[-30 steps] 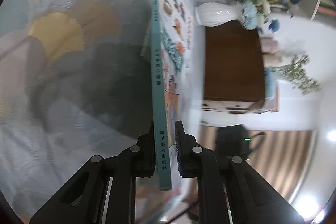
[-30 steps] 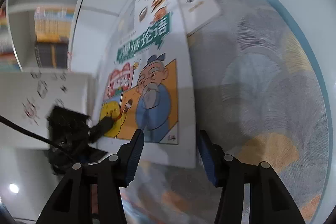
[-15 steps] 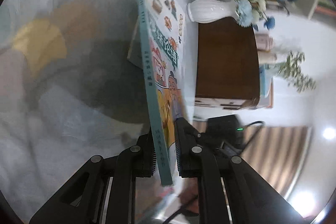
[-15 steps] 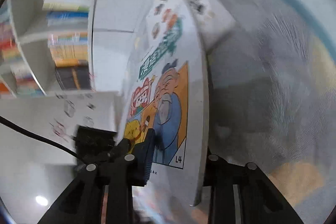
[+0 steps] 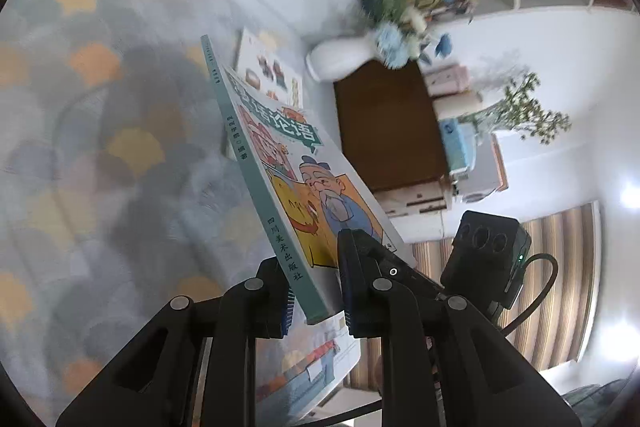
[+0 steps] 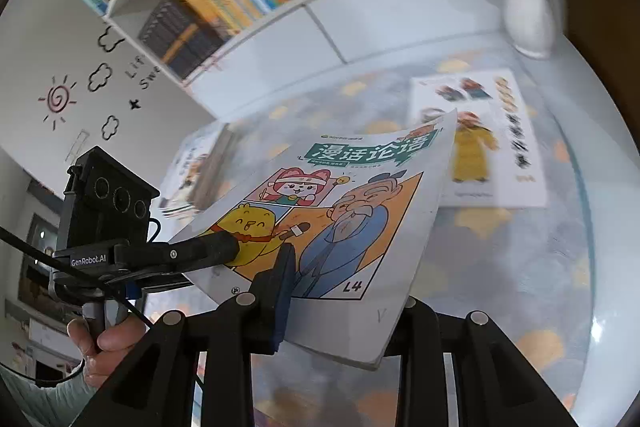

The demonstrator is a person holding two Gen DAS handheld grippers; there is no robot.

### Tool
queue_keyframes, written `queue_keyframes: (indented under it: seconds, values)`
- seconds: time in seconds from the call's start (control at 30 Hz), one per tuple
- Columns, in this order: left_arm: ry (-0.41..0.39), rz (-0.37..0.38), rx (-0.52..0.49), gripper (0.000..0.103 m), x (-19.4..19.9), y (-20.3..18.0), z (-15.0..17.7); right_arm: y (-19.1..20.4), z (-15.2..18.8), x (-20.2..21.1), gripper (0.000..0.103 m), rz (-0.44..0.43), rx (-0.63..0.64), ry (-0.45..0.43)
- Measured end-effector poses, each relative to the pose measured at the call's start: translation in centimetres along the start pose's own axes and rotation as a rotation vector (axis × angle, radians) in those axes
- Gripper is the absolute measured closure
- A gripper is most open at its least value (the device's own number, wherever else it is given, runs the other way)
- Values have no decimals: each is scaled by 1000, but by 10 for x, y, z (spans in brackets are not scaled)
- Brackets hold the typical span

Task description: Organize books

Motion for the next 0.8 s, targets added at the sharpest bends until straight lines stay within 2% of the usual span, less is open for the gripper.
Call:
queue_keyframes:
  seconds: [0.23,0.43,0.67,0.8]
  values:
    - [-124,-40,-26,88,95,5,6,83,-17,-22,73,-60,98,-35]
    - [-220,-102,-12,87,178,33,5,161,-37,-72,72,-132,168,-18]
    - [-298,-170,40,86,261,95,-3,244,-58,-157,72,-203,199,48]
    - [-308,-194,75,86,294,138,-13,277,-70,-208,71,-192,193,95]
Point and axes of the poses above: each gripper's, at about its wrist camera, not at the fingertips, and x roughly against the way its jaws point, y to its left, z to its underside, the point moved 3 cm from there along -x, roughly the way its jaws point, and after that the axes turned 10 degrees about y, right-handed, at the moved point
